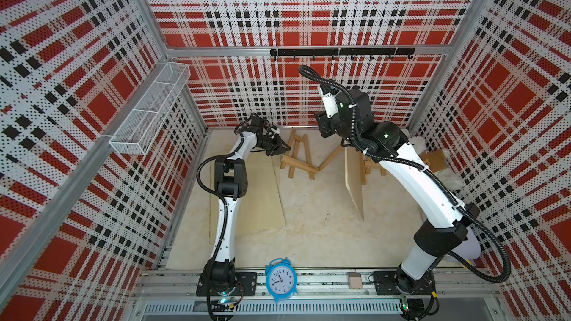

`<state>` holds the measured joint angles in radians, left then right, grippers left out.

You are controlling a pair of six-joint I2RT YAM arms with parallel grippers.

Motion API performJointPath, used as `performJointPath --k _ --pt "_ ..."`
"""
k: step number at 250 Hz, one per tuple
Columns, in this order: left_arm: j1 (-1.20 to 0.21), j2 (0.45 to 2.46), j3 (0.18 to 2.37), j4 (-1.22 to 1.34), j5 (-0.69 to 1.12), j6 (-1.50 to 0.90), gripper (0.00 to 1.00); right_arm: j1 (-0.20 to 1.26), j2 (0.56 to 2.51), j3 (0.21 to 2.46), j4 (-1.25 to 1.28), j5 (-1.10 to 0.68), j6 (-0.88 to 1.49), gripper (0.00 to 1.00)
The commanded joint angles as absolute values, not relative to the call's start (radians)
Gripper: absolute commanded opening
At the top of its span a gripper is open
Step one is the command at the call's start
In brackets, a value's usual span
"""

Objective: Disassemble the easel
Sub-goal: Fold up the easel at the center of the board, then place the easel at the center of the board.

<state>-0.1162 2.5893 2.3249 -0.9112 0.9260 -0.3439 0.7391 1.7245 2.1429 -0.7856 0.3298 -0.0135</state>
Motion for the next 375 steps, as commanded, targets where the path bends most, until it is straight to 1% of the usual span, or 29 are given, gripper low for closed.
performJointPath --k 1,120,189,271,375 --pt "-0.115 2.588 2.311 -0.911 0.838 -0.287 0.00 0.734 1.694 2.140 -0.739 0.344 -0.015 0.47" --pt "-0.178 2.628 2.328 -0.911 0.833 -0.280 0.00 0.719 1.687 2.128 -0.746 0.334 -0.023 0.48" --pt "-0.192 2.614 2.281 -0.906 0.775 -0.281 0.00 0.713 1.670 2.114 -0.752 0.330 -0.023 0.48" --pt "-0.202 2.562 2.127 -0.696 0.706 -0.475 0.00 0.710 1.634 2.078 -0.756 0.334 -0.024 0.48" --pt "-0.243 2.592 2.143 -0.584 0.636 -0.605 0.00 0.694 1.625 2.078 -0.780 0.334 -0.046 0.48"
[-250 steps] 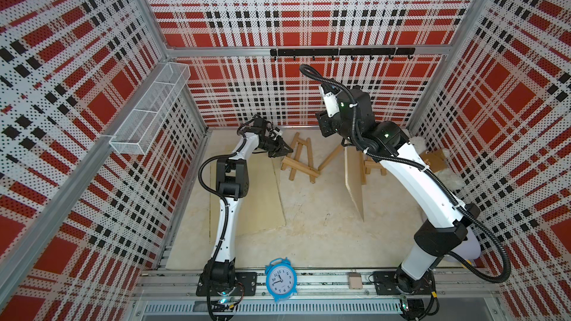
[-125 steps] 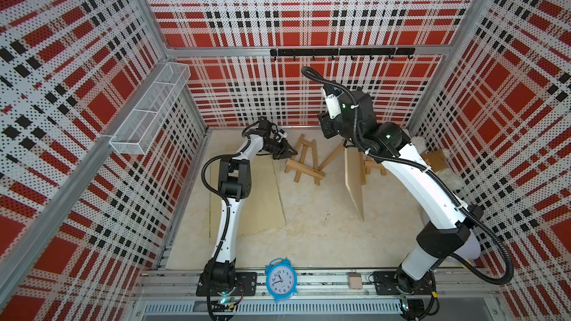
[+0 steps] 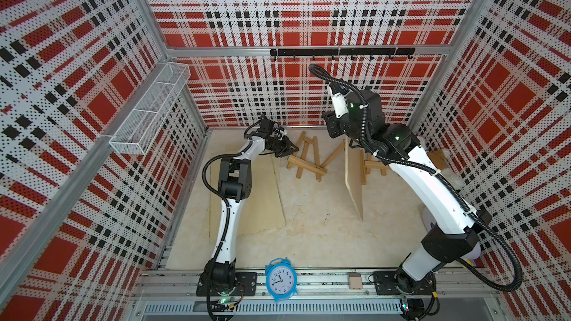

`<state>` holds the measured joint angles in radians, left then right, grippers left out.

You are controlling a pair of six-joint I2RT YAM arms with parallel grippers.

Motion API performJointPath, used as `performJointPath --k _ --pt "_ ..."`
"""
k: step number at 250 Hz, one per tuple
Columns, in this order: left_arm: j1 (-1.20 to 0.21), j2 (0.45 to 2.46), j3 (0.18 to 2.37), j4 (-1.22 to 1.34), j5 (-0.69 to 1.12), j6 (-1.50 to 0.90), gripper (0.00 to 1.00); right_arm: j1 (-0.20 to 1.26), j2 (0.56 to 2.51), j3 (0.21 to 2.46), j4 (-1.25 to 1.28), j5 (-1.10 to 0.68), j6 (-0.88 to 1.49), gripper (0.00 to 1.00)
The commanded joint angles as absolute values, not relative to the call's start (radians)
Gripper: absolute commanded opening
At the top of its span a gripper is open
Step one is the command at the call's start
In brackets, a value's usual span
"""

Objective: Disassemble the easel
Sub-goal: Place the easel at the center of the board.

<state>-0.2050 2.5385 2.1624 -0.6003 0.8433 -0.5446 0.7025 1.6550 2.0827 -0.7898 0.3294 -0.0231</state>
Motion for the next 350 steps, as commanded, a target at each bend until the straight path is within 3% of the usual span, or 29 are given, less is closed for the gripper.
performJointPath --k 1,188,203,223,270,350 --pt "-0.244 2.592 2.142 -0.583 0.636 -0.605 0.00 0.693 1.625 2.078 -0.780 0.333 -0.046 0.48" --pt "-0.250 2.612 2.166 -0.579 0.551 -0.650 0.00 0.655 1.609 2.068 -0.798 0.292 -0.056 0.52" --pt "-0.245 2.596 2.149 -0.588 0.545 -0.638 0.03 0.655 1.601 2.058 -0.790 0.291 -0.057 0.52" --pt "-0.239 2.574 2.122 -0.599 0.533 -0.621 0.18 0.653 1.595 2.046 -0.782 0.287 -0.055 0.52" --pt "-0.227 2.542 2.096 -0.637 0.498 -0.583 0.37 0.653 1.592 2.039 -0.777 0.274 -0.049 0.52" --pt "-0.218 2.484 2.089 -0.646 0.495 -0.562 0.47 0.653 1.589 2.032 -0.770 0.250 -0.035 0.53"
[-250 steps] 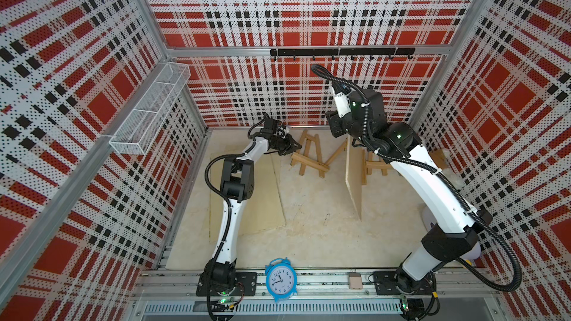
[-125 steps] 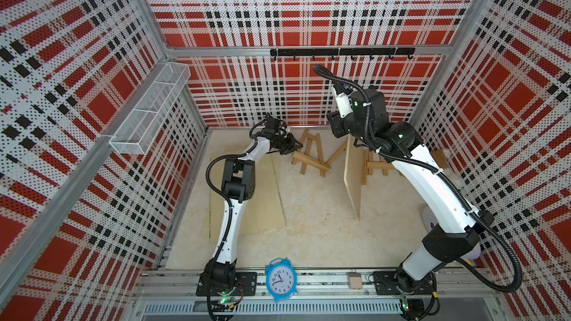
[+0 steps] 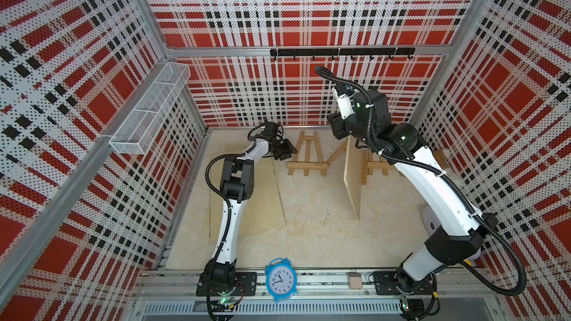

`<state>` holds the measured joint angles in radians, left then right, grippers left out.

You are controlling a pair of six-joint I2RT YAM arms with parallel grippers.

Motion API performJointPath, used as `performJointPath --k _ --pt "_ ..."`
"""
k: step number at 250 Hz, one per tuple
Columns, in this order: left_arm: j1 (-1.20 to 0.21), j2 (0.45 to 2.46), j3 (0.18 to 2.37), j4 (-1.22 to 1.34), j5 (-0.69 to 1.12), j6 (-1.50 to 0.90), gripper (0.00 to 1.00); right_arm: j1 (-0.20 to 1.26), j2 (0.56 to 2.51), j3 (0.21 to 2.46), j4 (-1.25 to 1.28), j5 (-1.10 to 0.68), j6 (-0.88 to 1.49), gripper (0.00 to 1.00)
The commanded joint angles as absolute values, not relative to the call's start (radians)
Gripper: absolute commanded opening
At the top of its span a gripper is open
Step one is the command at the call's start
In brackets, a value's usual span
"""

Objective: Disassemble the easel
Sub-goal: Place the easel at the center of the board.

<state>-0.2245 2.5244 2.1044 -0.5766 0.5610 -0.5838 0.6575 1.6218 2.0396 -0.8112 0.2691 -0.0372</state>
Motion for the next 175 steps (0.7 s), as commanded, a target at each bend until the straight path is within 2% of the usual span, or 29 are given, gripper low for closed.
performJointPath --k 1,84,133,175 --pt "-0.219 2.482 2.089 -0.647 0.495 -0.562 0.47 0.653 1.589 2.032 -0.770 0.249 -0.035 0.53" --pt "-0.207 2.131 1.974 -0.644 0.361 -0.511 0.47 0.653 1.563 1.998 -0.772 0.201 -0.049 0.55" --pt "-0.150 1.841 1.764 -0.677 0.141 -0.501 0.46 0.653 1.532 1.956 -0.765 0.166 -0.076 0.55" --pt "-0.051 1.722 1.677 -0.897 -0.128 -0.416 0.42 0.650 1.474 1.854 -0.702 0.141 -0.089 0.56"
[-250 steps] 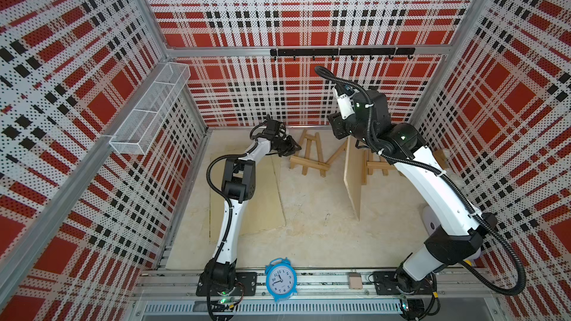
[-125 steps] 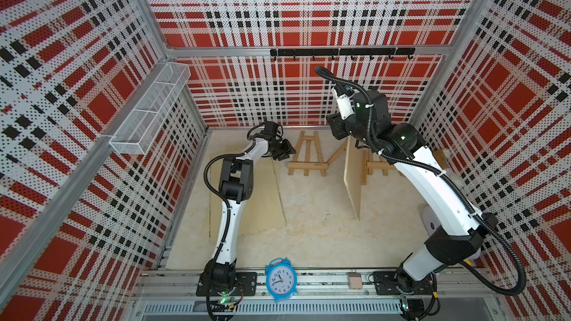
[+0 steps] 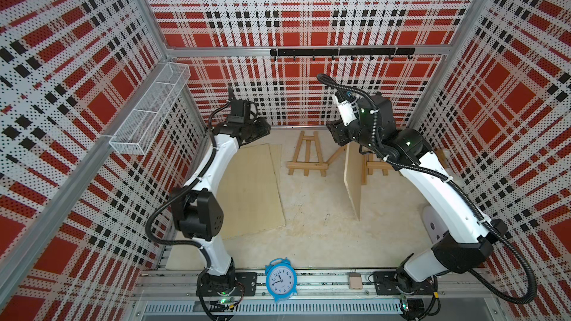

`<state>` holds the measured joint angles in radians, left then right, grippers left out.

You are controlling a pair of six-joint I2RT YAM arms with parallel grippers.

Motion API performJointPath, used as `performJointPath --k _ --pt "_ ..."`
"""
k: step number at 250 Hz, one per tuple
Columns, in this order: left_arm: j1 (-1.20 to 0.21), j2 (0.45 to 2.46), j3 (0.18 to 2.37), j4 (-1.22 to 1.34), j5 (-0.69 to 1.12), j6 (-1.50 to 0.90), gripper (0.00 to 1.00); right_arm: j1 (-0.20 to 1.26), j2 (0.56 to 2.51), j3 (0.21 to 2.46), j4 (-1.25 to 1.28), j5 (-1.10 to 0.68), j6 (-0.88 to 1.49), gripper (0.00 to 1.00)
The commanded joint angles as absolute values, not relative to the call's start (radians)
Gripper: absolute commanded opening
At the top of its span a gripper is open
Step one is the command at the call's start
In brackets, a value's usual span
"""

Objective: Disassemble the easel
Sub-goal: Place the easel at the center of the board, then adjust the drawing board.

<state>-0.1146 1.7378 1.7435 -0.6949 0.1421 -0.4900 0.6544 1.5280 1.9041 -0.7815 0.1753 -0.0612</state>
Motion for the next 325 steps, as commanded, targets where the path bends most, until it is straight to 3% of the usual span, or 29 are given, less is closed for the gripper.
performJointPath --k 1,27,81,148,249,325 --pt "-0.049 1.721 1.676 -0.902 -0.133 -0.414 0.42 0.650 1.474 1.853 -0.702 0.140 -0.089 0.56" --pt "0.005 1.692 1.626 -0.981 -0.224 -0.381 0.45 0.645 1.464 1.823 -0.688 0.119 -0.097 0.58" --pt "0.193 1.654 1.477 -0.901 -0.032 -0.387 0.42 0.637 1.438 1.759 -0.637 0.073 -0.094 0.59" --pt "0.285 1.696 1.366 -0.810 0.056 -0.393 0.50 0.627 1.418 1.701 -0.594 0.055 -0.074 0.63" --pt "0.336 1.737 1.252 -0.660 -0.100 -0.441 0.52 0.621 1.401 1.675 -0.579 0.082 -0.061 0.63" --pt "0.360 1.874 1.299 -0.571 0.029 -0.471 0.52 0.621 1.427 1.699 -0.587 0.097 -0.051 0.63"
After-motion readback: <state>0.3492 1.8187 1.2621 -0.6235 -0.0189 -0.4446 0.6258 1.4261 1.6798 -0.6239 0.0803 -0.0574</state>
